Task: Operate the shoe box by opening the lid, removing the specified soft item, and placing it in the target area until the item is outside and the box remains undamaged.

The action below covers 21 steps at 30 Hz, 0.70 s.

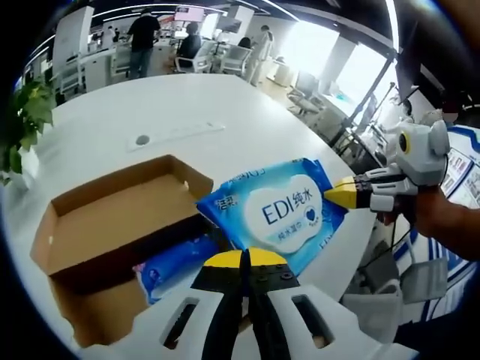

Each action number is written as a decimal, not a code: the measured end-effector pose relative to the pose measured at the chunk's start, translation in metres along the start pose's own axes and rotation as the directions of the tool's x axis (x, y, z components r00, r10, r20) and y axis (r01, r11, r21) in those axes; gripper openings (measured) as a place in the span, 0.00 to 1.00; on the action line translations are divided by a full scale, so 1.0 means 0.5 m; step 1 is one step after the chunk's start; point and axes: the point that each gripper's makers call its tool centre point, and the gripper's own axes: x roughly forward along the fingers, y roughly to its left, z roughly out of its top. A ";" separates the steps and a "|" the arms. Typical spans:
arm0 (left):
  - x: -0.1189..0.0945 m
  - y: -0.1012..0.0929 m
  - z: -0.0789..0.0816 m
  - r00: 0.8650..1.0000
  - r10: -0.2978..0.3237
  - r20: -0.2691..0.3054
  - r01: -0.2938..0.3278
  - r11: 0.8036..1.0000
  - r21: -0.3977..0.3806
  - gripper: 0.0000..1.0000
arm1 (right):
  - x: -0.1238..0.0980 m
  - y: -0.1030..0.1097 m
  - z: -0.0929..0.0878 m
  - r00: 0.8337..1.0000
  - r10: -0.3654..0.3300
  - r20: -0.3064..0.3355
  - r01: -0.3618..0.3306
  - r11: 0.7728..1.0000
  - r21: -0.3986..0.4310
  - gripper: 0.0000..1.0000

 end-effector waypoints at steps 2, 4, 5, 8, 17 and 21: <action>0.011 -0.009 0.004 1.000 -0.004 -0.003 0.004 1.000 0.004 0.00 | -0.002 -0.013 -0.003 1.000 -0.006 0.000 0.006 1.000 0.002 0.00; 0.021 -0.019 0.007 1.000 -0.008 -0.005 0.008 1.000 0.009 0.00 | -0.005 -0.028 -0.007 1.000 -0.011 -0.002 0.011 1.000 0.008 0.00; 0.028 -0.025 0.010 1.000 -0.011 -0.007 0.011 1.000 0.012 0.00 | -0.006 -0.033 -0.008 1.000 -0.013 -0.002 0.013 1.000 0.010 0.00; 0.044 -0.039 0.010 1.000 -0.022 -0.020 0.022 1.000 0.016 0.00 | -0.008 -0.054 -0.014 1.000 -0.019 -0.006 0.019 1.000 0.016 0.00; 0.090 -0.065 0.017 0.999 -0.030 -0.036 0.031 0.999 0.025 0.00 | -0.006 -0.105 -0.030 0.999 -0.027 -0.020 0.028 0.999 0.028 0.00; 0.113 -0.076 0.017 0.998 -0.036 -0.047 0.038 0.999 0.027 0.00 | -0.001 -0.128 -0.038 0.999 -0.031 -0.030 0.032 0.999 0.030 0.00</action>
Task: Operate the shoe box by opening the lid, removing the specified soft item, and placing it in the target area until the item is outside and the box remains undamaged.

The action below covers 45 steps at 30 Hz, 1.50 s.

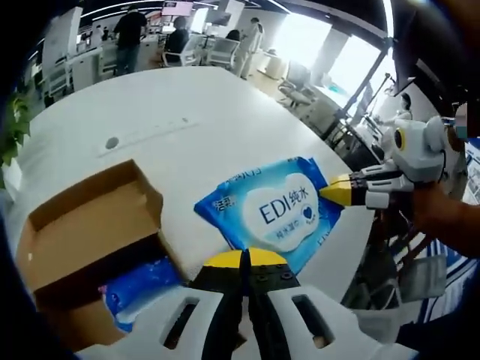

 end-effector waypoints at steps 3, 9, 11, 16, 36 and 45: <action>0.017 -0.006 -0.001 1.000 -0.004 -0.007 0.004 1.000 -0.002 0.00 | 0.005 -0.018 -0.005 1.000 -0.003 -0.006 0.003 1.000 0.004 0.00; 0.048 -0.015 0.000 1.000 -0.013 -0.023 0.013 1.000 -0.005 0.00 | 0.017 -0.048 -0.014 1.000 -0.011 -0.018 0.011 1.000 0.011 0.00; 0.059 -0.014 0.002 1.000 -0.012 -0.024 0.012 1.000 -0.004 0.00 | 0.020 -0.054 -0.016 1.000 -0.010 -0.021 0.010 1.000 0.015 0.00; 0.084 -0.015 -0.002 0.999 -0.014 -0.034 0.014 1.000 -0.012 0.00 | 0.034 -0.073 -0.025 0.999 -0.014 -0.034 0.014 1.000 0.017 0.00; 0.149 0.012 -0.010 0.999 0.002 -0.048 -0.004 0.999 -0.048 0.00 | 0.092 -0.100 -0.047 0.997 -0.006 -0.076 0.006 1.000 0.002 0.00; 0.172 0.018 -0.021 0.998 0.005 -0.060 -0.008 0.999 -0.054 0.00 | 0.111 -0.112 -0.054 0.996 -0.007 -0.093 0.007 1.000 0.002 0.00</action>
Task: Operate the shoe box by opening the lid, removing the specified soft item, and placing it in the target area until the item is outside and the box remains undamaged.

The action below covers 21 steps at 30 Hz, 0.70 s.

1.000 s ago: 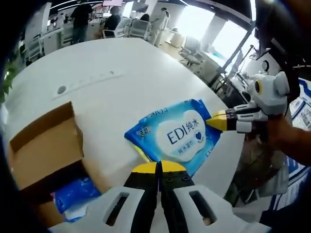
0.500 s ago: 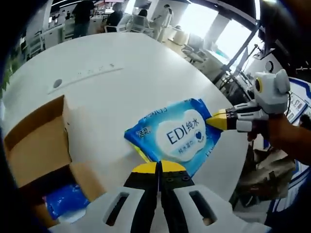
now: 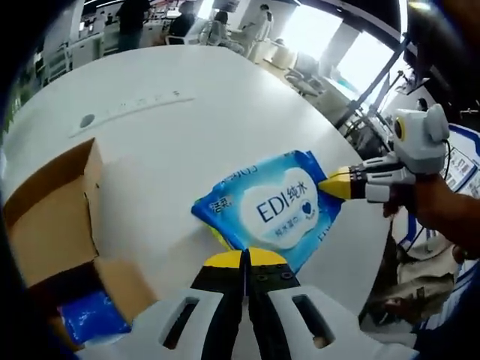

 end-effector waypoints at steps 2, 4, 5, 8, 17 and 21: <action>0.004 0.003 -0.001 1.000 0.004 0.000 -0.004 1.000 0.004 0.00 | 0.002 -0.001 -0.002 1.000 0.001 -0.004 -0.001 1.000 0.003 0.00; 0.007 0.004 -0.002 1.000 0.004 -0.002 -0.004 1.000 0.001 0.00 | 0.008 -0.004 -0.005 1.000 -0.001 -0.007 0.001 1.000 -0.001 0.00; 0.008 0.005 -0.001 1.000 0.002 -0.001 -0.002 1.000 0.001 0.00 | 0.009 -0.004 -0.005 1.000 -0.001 -0.007 0.001 1.000 -0.001 0.00; 0.013 0.006 0.000 1.000 -0.002 0.007 0.002 1.000 -0.006 0.00 | 0.013 -0.008 -0.012 1.000 -0.004 -0.011 0.004 1.000 0.004 0.00; 0.028 0.010 -0.013 1.000 0.002 -0.005 -0.002 1.000 -0.007 0.00 | 0.026 -0.013 -0.022 1.000 -0.004 -0.023 0.004 1.000 0.006 0.00; 0.030 0.011 -0.011 1.000 -0.001 0.002 0.001 1.000 -0.008 0.00 | 0.032 -0.018 -0.019 1.000 -0.007 -0.023 0.007 1.000 0.004 0.00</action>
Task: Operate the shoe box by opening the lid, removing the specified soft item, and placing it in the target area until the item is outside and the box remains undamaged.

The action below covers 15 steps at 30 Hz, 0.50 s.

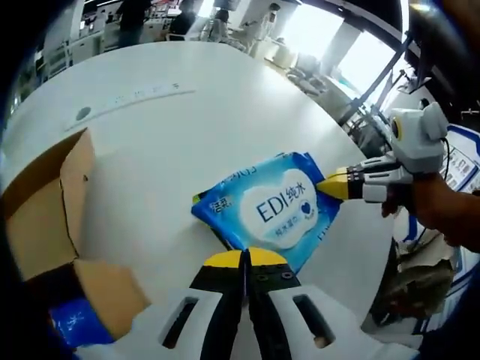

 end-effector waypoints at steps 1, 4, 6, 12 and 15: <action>0.001 0.002 0.000 1.000 0.001 0.004 -0.001 1.000 0.001 0.00 | 0.002 -0.002 0.002 1.000 0.002 0.003 -0.002 1.000 -0.002 0.00; -0.001 0.004 -0.002 1.000 0.004 0.003 -0.005 1.000 0.010 0.00 | 0.001 0.001 0.004 1.000 0.009 0.019 -0.008 1.000 -0.021 0.01; -0.003 0.005 -0.001 1.000 0.008 0.007 -0.008 1.000 0.019 0.00 | 0.001 0.000 0.006 1.000 0.011 0.025 -0.010 1.000 -0.021 0.05; -0.013 0.007 0.010 0.999 0.015 0.032 -0.016 0.999 0.028 0.08 | -0.009 -0.005 0.022 0.998 -0.003 0.063 0.003 1.000 0.002 0.17; -0.021 0.005 0.020 0.999 0.011 0.049 -0.013 0.999 0.033 0.11 | -0.016 -0.005 0.027 0.997 -0.009 0.071 0.008 1.000 0.003 0.20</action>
